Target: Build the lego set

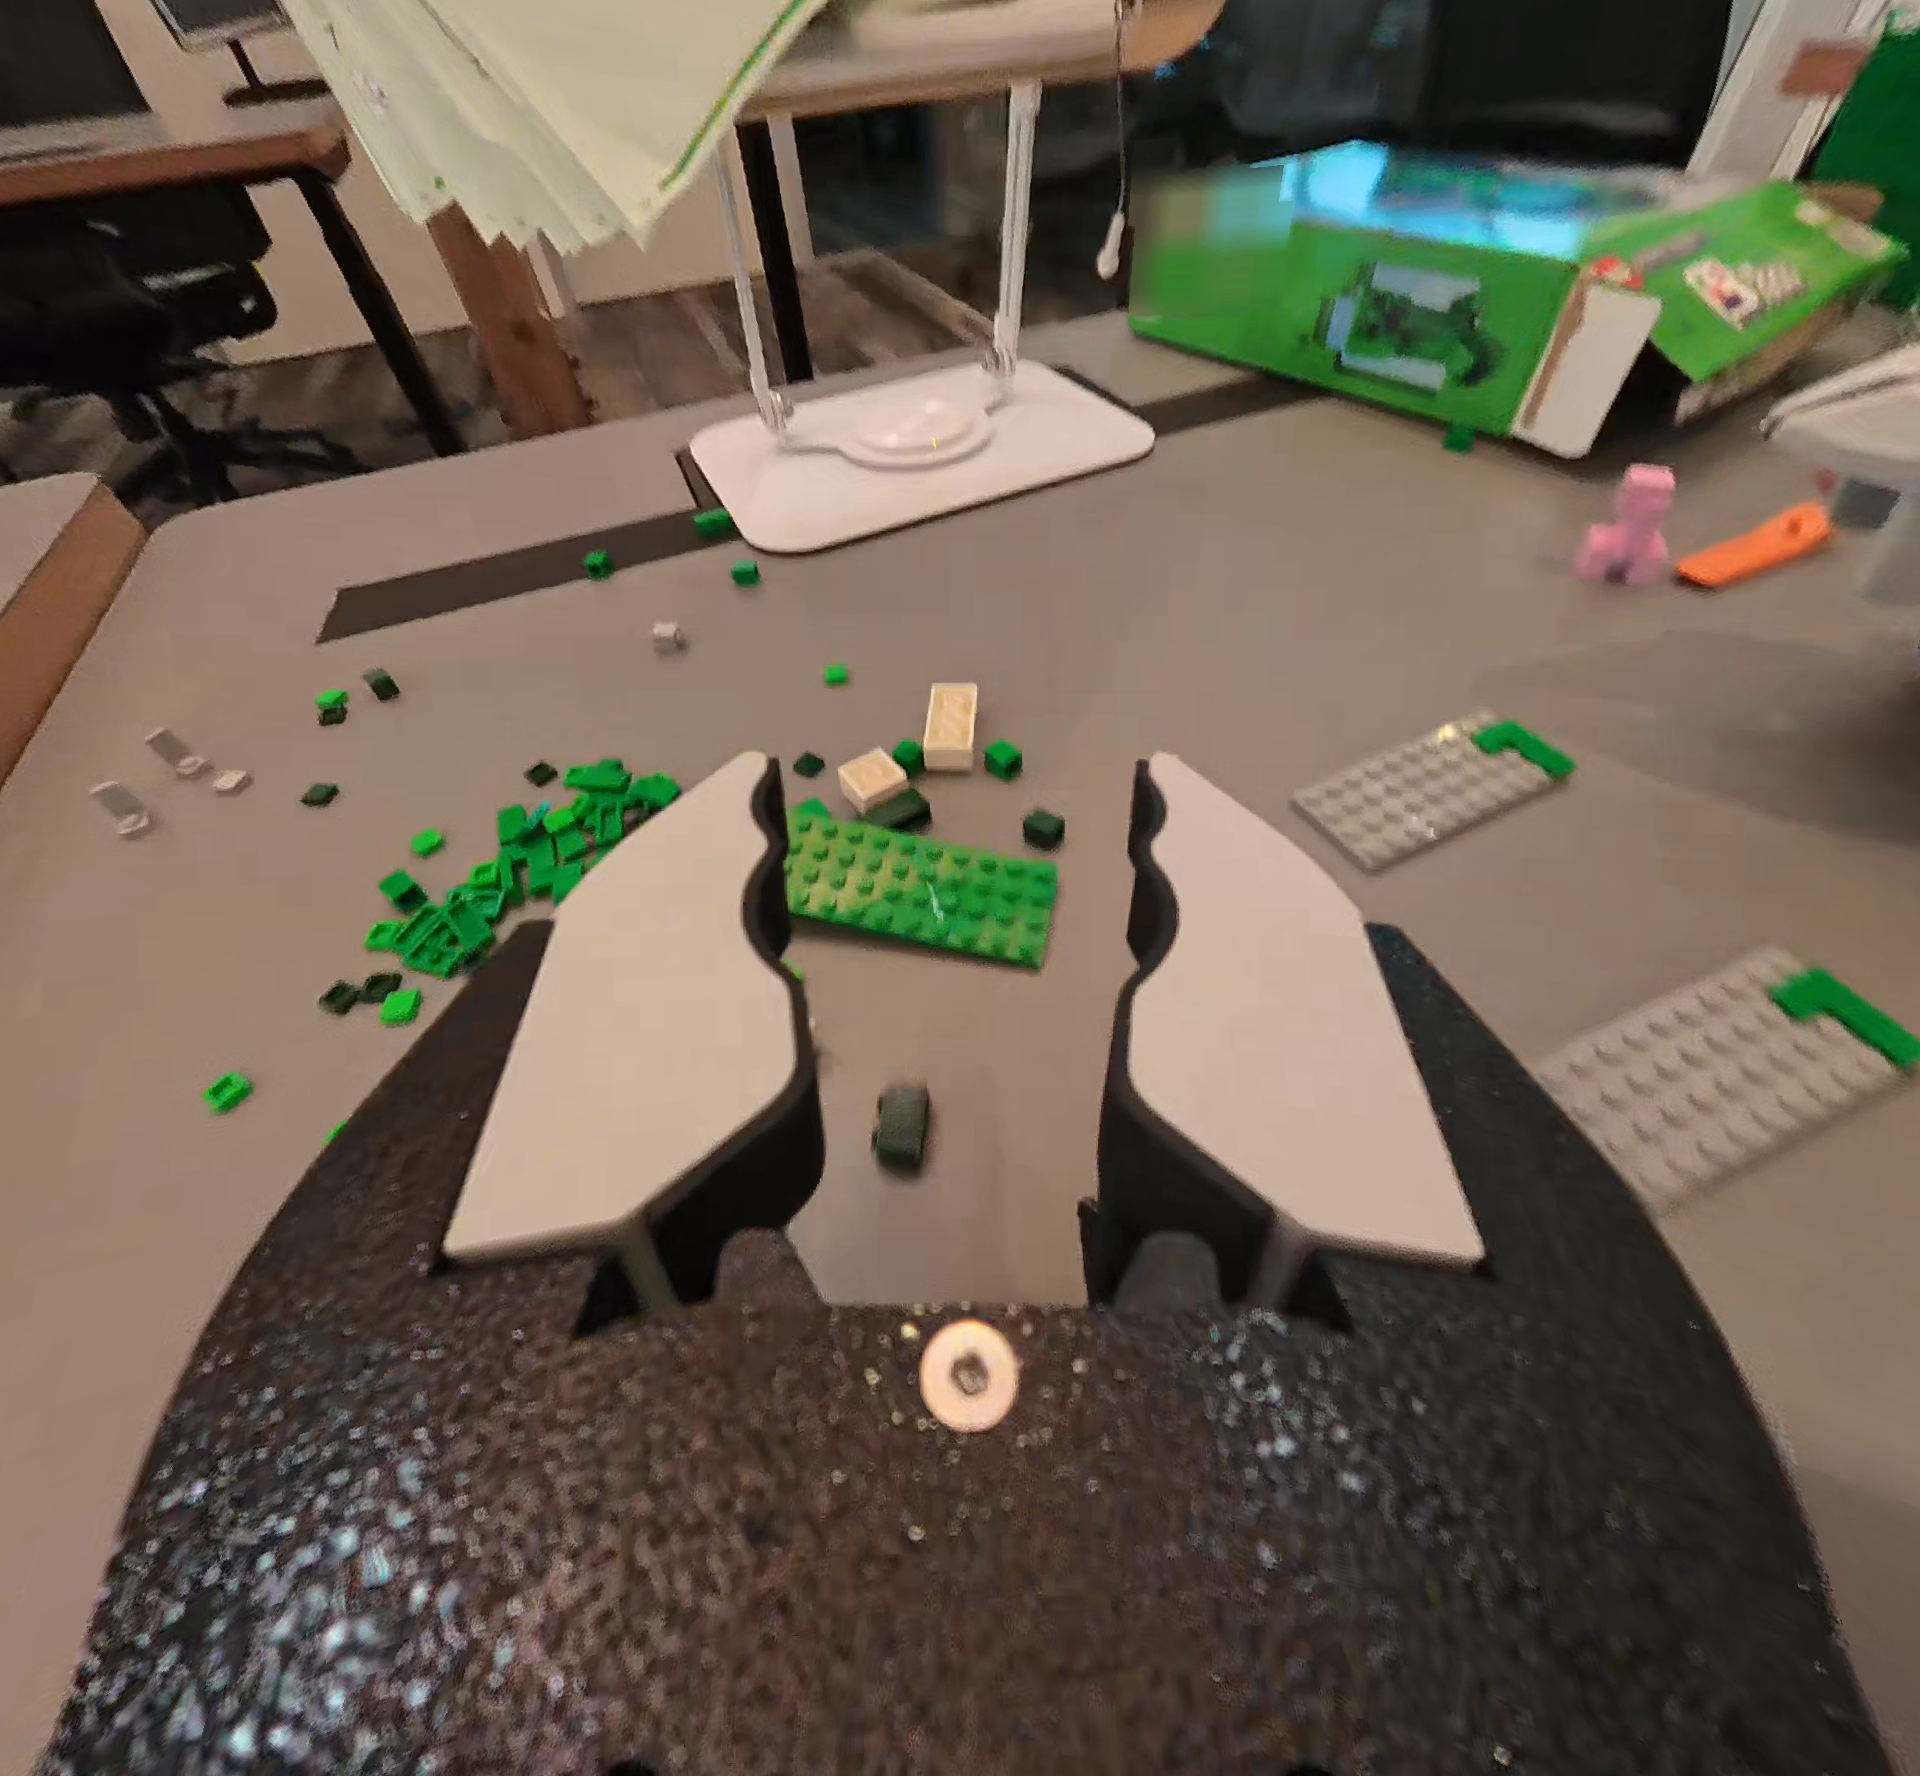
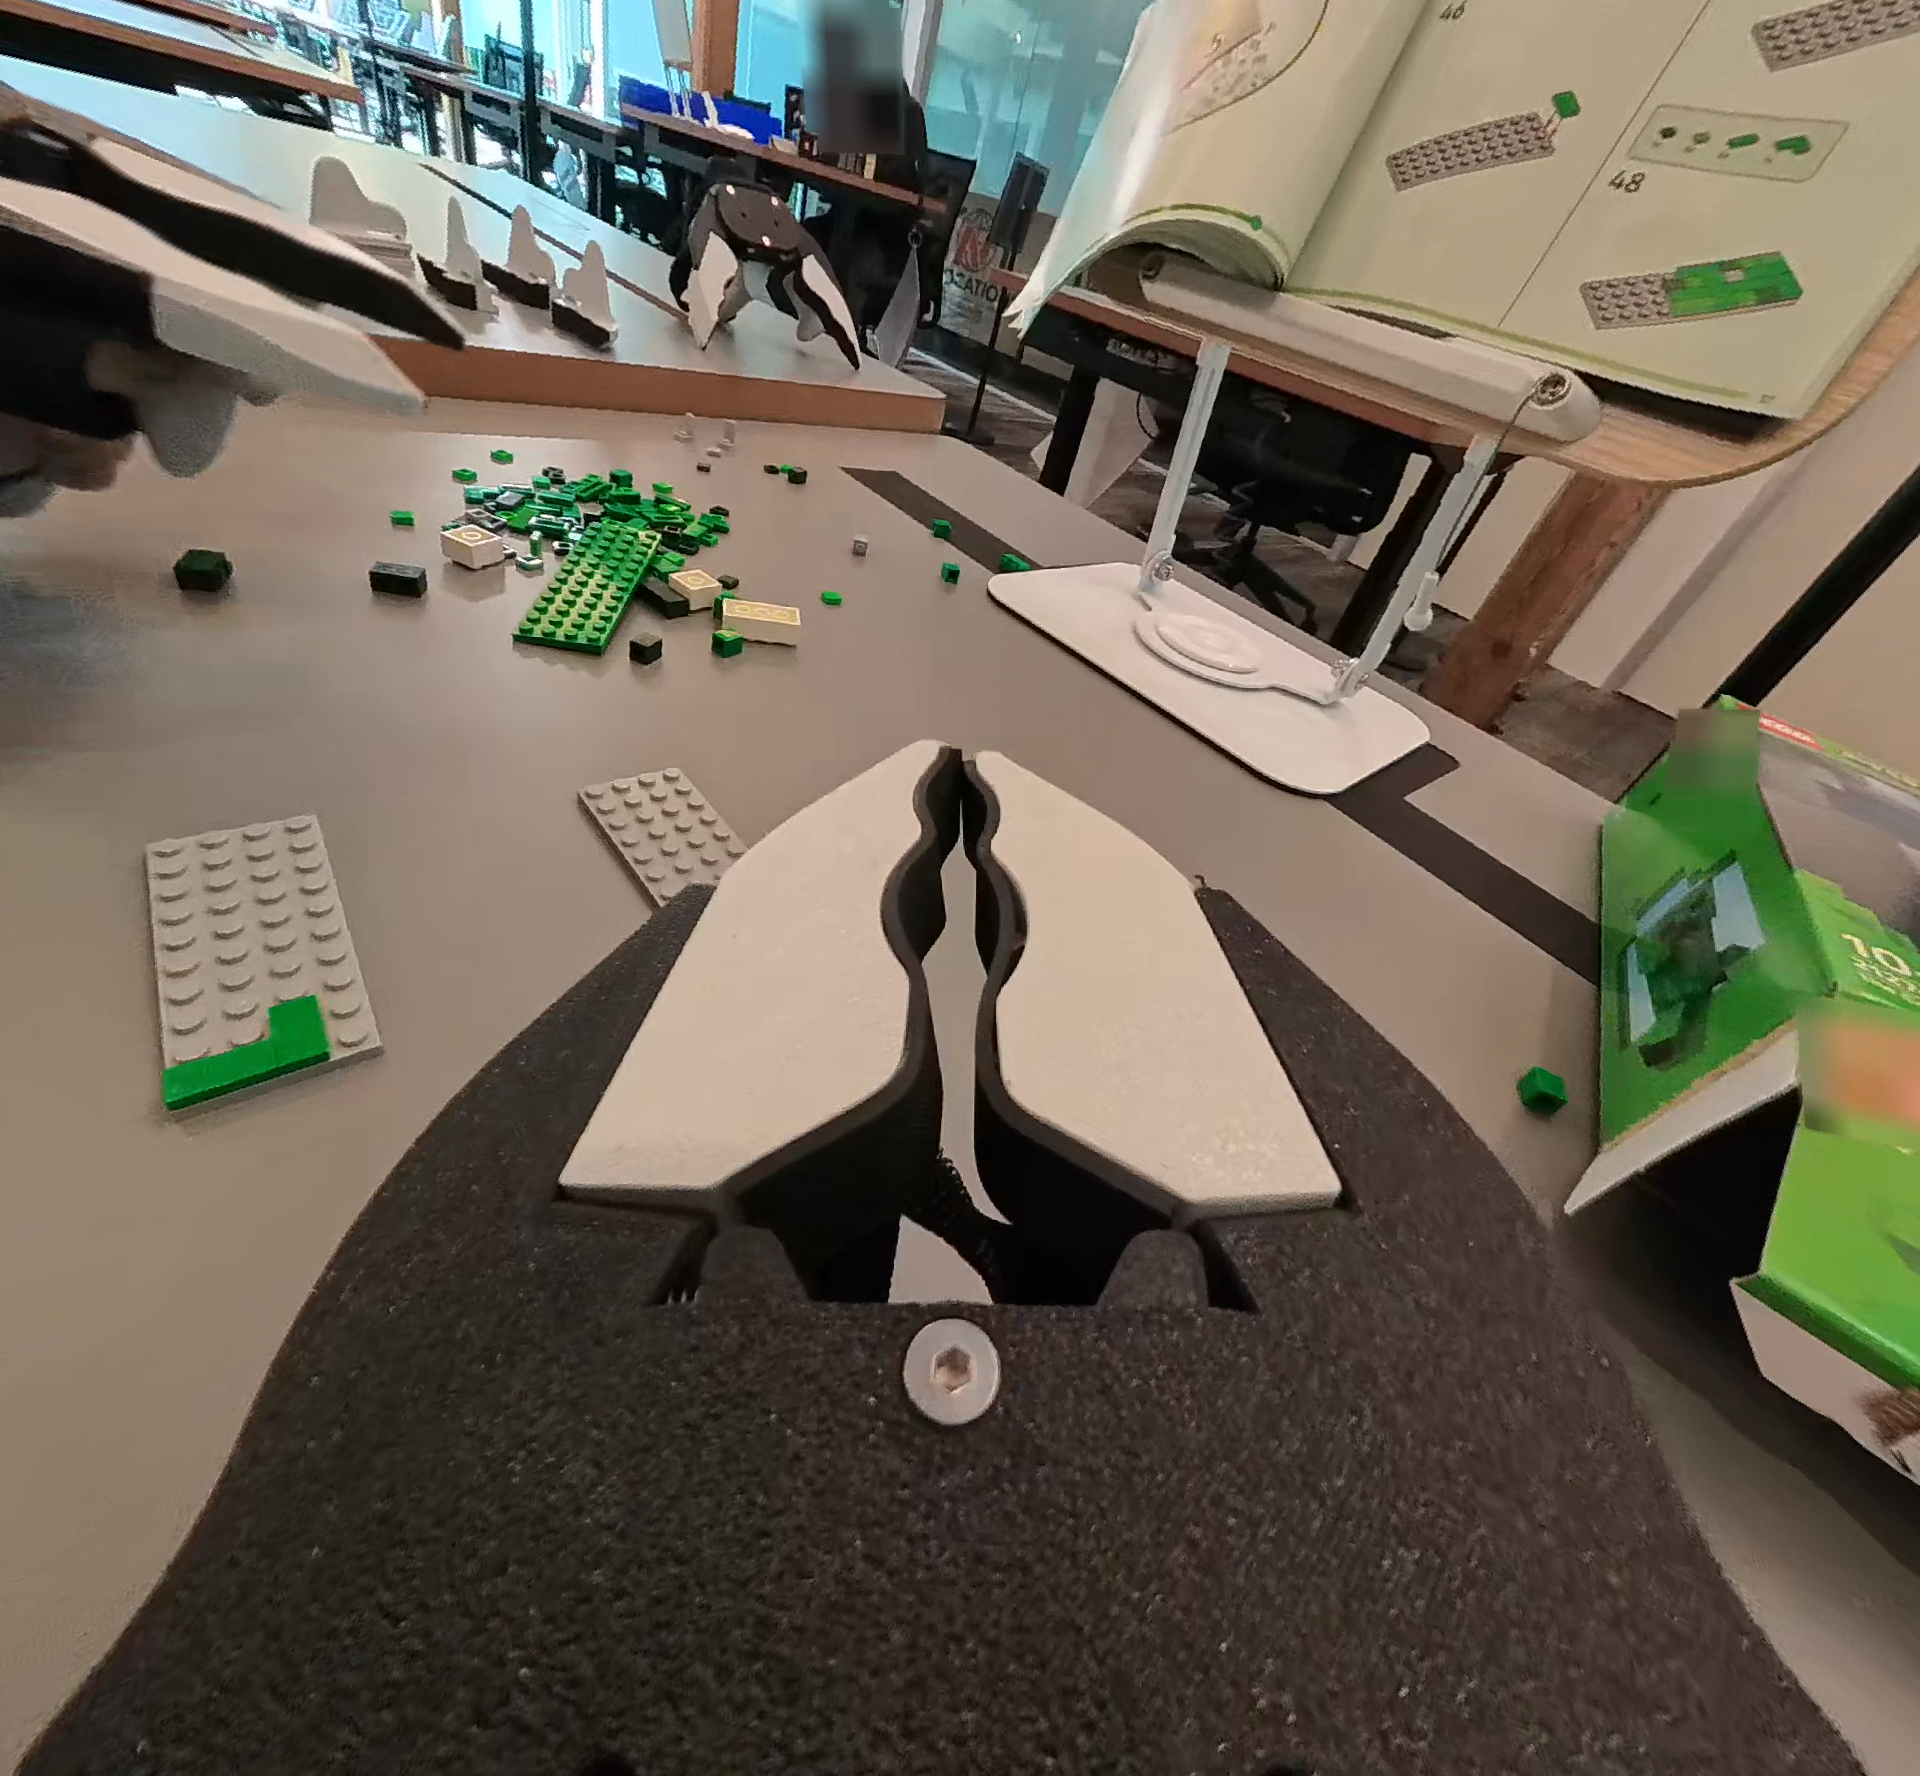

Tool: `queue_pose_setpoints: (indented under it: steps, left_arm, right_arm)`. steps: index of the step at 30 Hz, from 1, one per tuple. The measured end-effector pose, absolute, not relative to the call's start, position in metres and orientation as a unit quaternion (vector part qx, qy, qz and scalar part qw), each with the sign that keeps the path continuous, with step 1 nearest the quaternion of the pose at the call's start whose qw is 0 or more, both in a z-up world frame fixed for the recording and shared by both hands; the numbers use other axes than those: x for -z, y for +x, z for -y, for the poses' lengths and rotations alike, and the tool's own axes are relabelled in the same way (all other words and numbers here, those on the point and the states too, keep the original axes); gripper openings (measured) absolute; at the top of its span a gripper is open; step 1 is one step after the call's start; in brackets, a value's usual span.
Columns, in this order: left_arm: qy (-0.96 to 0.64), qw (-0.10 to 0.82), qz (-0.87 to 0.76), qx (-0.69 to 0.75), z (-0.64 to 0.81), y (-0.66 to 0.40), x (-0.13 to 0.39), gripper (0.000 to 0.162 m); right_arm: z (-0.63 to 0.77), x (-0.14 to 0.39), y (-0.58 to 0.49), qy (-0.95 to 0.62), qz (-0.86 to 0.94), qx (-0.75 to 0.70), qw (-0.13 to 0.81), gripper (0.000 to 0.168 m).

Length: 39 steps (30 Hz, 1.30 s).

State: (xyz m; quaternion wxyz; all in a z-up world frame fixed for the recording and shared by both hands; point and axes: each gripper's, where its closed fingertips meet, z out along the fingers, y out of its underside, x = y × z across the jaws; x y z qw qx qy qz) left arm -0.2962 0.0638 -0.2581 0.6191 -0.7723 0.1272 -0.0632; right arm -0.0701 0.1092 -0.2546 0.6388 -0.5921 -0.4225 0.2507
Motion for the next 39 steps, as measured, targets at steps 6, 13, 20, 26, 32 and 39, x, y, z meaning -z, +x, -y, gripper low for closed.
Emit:
queue_pose_setpoints:
  steps: [6,13,20,26,32,39]
  left_arm:
    - [-0.722,0.663,-0.176,0.089,-0.084,-0.251,0.255,0.056]
    - [-0.701,0.676,-0.220,0.053,-0.072,-0.248,0.251,0.040]
    - [-0.707,0.676,-0.172,0.112,-0.074,-0.259,0.252,0.044]
    - [-0.707,0.676,-0.180,0.098,-0.074,-0.257,0.253,0.043]
    - [-0.708,0.675,-0.185,0.095,-0.074,-0.255,0.253,0.043]
    - [-0.702,0.687,-0.160,0.094,-0.072,-0.267,0.246,0.045]
  right_arm:
    - [-0.110,0.256,-0.069,-0.591,0.427,-0.243,0.640,0.000]
    - [-0.110,0.257,-0.070,-0.595,0.427,-0.255,0.631,0.000]
    - [-0.110,0.254,-0.071,-0.585,0.427,-0.250,0.643,0.000]
    - [-0.107,0.257,-0.073,-0.585,0.440,-0.249,0.634,0.000]
    - [-0.105,0.260,-0.076,-0.581,0.454,-0.242,0.630,0.000]
    - [-0.104,0.260,-0.077,-0.580,0.457,-0.245,0.628,0.000]
